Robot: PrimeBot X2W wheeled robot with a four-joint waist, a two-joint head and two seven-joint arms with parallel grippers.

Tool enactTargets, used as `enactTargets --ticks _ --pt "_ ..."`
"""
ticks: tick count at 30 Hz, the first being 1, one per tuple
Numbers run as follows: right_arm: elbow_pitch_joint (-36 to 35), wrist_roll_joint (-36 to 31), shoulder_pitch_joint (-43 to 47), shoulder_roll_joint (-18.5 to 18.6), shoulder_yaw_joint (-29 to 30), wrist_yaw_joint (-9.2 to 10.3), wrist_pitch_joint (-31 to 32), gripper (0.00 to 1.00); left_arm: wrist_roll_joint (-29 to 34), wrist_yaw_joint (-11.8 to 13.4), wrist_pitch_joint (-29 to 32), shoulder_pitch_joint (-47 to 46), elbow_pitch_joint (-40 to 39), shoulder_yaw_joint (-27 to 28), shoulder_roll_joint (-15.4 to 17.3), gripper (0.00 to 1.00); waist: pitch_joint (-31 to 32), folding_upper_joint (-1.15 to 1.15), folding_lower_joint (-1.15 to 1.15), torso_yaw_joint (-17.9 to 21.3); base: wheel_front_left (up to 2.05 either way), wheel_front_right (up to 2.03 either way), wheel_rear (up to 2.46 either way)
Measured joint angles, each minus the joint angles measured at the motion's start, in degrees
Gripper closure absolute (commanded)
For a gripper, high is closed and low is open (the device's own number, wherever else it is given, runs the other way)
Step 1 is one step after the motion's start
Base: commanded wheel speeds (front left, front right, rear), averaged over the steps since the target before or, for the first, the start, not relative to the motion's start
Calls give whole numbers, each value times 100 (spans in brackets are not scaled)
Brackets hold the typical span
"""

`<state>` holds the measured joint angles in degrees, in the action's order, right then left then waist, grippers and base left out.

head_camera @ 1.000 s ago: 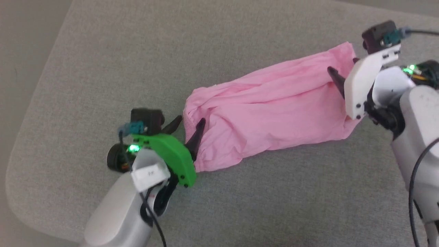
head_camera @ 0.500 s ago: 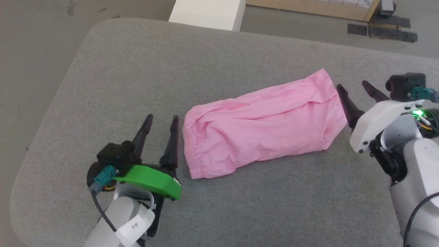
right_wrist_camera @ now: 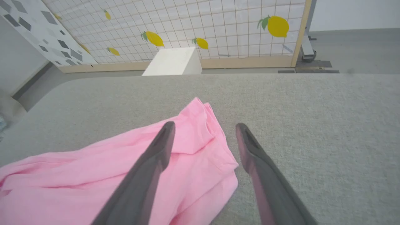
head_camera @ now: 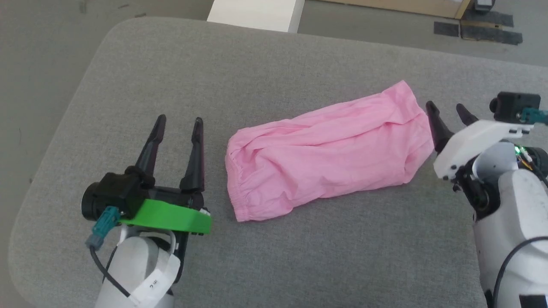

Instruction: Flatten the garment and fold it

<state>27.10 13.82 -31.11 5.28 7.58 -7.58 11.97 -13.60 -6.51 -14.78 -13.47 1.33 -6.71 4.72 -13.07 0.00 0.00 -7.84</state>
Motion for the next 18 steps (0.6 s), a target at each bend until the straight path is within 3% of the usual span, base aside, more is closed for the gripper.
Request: enactTargets --ticks 11,18 --pt "1283 -901 -1002 -168 838 0 1232 0 122 -58 0 82 -60 189 -140 0 -287 0 0 -104 0 0 0" --pt "1739 -1540 -1521 -199 1028 0 2141 0 126 -58 0 69 -81 94 -156 0 -513 0 0 -209 0 0 0"
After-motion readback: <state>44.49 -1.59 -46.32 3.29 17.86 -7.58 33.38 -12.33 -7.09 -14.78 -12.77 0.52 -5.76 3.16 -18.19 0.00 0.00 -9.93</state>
